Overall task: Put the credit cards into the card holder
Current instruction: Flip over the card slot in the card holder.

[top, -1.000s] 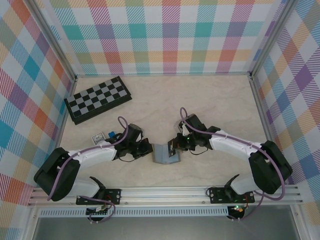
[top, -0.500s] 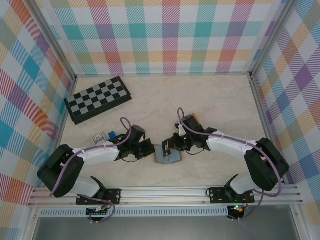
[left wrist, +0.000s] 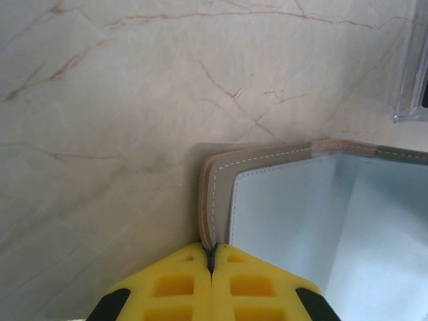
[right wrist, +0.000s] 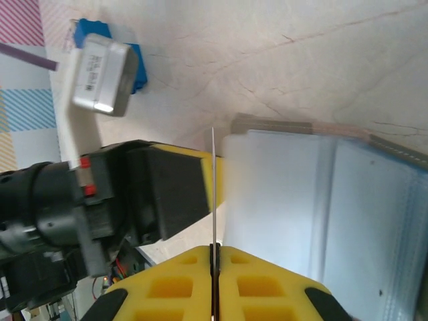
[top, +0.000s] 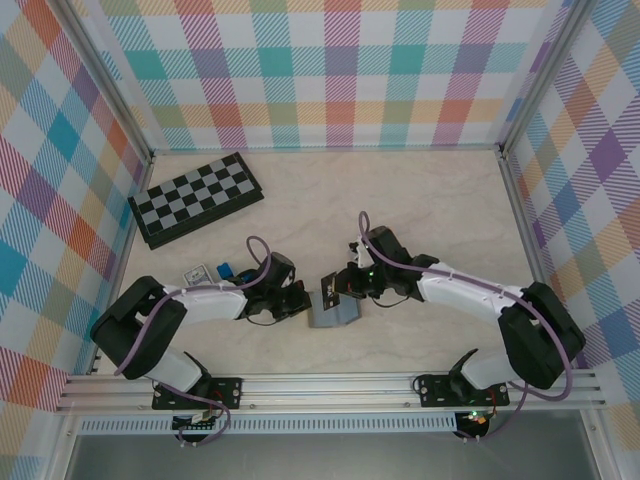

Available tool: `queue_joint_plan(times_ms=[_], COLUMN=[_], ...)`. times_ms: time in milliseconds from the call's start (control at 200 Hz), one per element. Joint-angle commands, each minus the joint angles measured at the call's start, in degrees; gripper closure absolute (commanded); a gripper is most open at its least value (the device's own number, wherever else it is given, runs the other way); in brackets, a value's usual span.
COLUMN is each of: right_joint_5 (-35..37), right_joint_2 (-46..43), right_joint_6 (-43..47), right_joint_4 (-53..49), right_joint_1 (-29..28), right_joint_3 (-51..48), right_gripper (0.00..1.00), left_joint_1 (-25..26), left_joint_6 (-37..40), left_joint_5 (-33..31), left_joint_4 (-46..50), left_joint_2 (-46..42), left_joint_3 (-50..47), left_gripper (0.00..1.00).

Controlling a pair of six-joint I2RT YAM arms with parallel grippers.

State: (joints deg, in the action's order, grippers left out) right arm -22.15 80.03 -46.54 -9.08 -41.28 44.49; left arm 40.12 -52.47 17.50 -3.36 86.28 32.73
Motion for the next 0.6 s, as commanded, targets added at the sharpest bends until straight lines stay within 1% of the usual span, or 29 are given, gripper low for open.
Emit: queue_joint_plan(times_ms=[0, 50, 110, 220, 440, 550, 595], right_joint_5=[2.8, 5.9, 7.7, 7.3, 7.3, 7.6, 6.6], right_joint_2=[-2.8, -2.5, -1.6, 1.1, 4.6, 4.8, 4.6], right_joint_6=[2.5, 3.6, 4.7, 5.5, 4.9, 4.6, 4.4], right_joint_4=[-5.7, -9.6, -12.0, -13.1, -9.1, -5.6, -4.1], right_joint_1=[-0.3, -0.3, -0.3, -0.3, -0.3, -0.1, 0.1], right_joint_3=[3.0, 4.0, 4.4, 4.4, 1.7, -1.3, -2.6], right_gripper=[0.91, 0.91, 0.92, 0.92, 0.93, 0.93, 0.93], left_joint_1=[0.6, 0.6, 0.6, 0.7, 0.7, 0.6, 0.7], left_joint_6=[0.9, 1.0, 1.3, 1.5, 4.1, 5.5, 6.6], left_joint_5=[-1.0, -1.1, -1.4, -1.3, -1.2, -0.3, 0.4], left_joint_4=[0.1, 0.5, 1.0, 1.1, 3.9, 4.2, 4.4], left_joint_2=[1.2, 1.0, 0.7, 0.2, -0.1, 0.0, 0.3], left_joint_3=[0.4, 0.4, 0.4, 0.4, 2.2, 2.5, 2.6], left_gripper=[1.0, 1.0, 1.0, 1.0, 1.0, 1.0, 1.0])
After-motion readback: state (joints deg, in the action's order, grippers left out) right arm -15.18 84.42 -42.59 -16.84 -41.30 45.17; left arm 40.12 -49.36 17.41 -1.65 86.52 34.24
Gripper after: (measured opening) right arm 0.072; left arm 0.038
